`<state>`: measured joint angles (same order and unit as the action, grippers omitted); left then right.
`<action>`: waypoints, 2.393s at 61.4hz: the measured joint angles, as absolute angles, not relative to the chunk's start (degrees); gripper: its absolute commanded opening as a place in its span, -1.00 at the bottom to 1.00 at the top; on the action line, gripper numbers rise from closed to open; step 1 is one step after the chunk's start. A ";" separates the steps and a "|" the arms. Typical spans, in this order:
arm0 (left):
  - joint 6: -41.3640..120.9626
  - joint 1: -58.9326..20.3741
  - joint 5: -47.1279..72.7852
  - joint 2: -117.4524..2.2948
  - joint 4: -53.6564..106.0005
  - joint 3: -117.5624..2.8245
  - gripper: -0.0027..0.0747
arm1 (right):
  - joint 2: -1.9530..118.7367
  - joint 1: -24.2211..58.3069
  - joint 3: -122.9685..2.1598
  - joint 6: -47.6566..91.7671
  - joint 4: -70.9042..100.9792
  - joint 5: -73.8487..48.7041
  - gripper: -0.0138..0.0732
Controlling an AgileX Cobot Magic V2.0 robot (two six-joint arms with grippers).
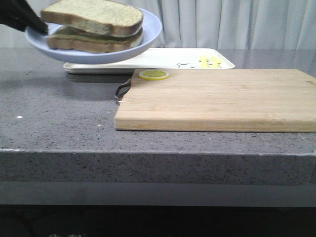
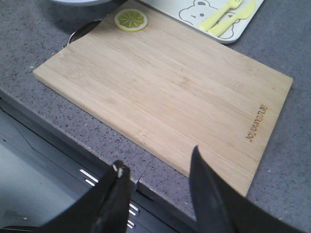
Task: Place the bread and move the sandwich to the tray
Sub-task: 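Carry the plate with the sandwich onto the white tray and lower it, then release the plate and raise the left gripper away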
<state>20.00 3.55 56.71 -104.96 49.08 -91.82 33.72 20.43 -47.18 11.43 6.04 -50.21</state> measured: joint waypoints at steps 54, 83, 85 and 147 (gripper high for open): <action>0.98 2.16 57.29 -126.08 45.89 -113.60 -0.91 | 33.72 20.43 -47.18 11.43 6.59 -50.76 0.05; 0.70 2.16 57.12 -126.08 47.23 -114.24 0.00 | 33.72 20.43 -47.18 11.43 6.61 -49.87 0.05; 1.33 2.16 57.29 -125.97 47.23 -114.24 0.00 | 33.72 20.43 -47.18 11.43 6.61 -49.87 0.05; 17.79 -1.63 51.17 -81.36 23.54 -87.33 0.00 | 33.72 20.43 -47.18 -9.31 -4.02 -53.41 0.06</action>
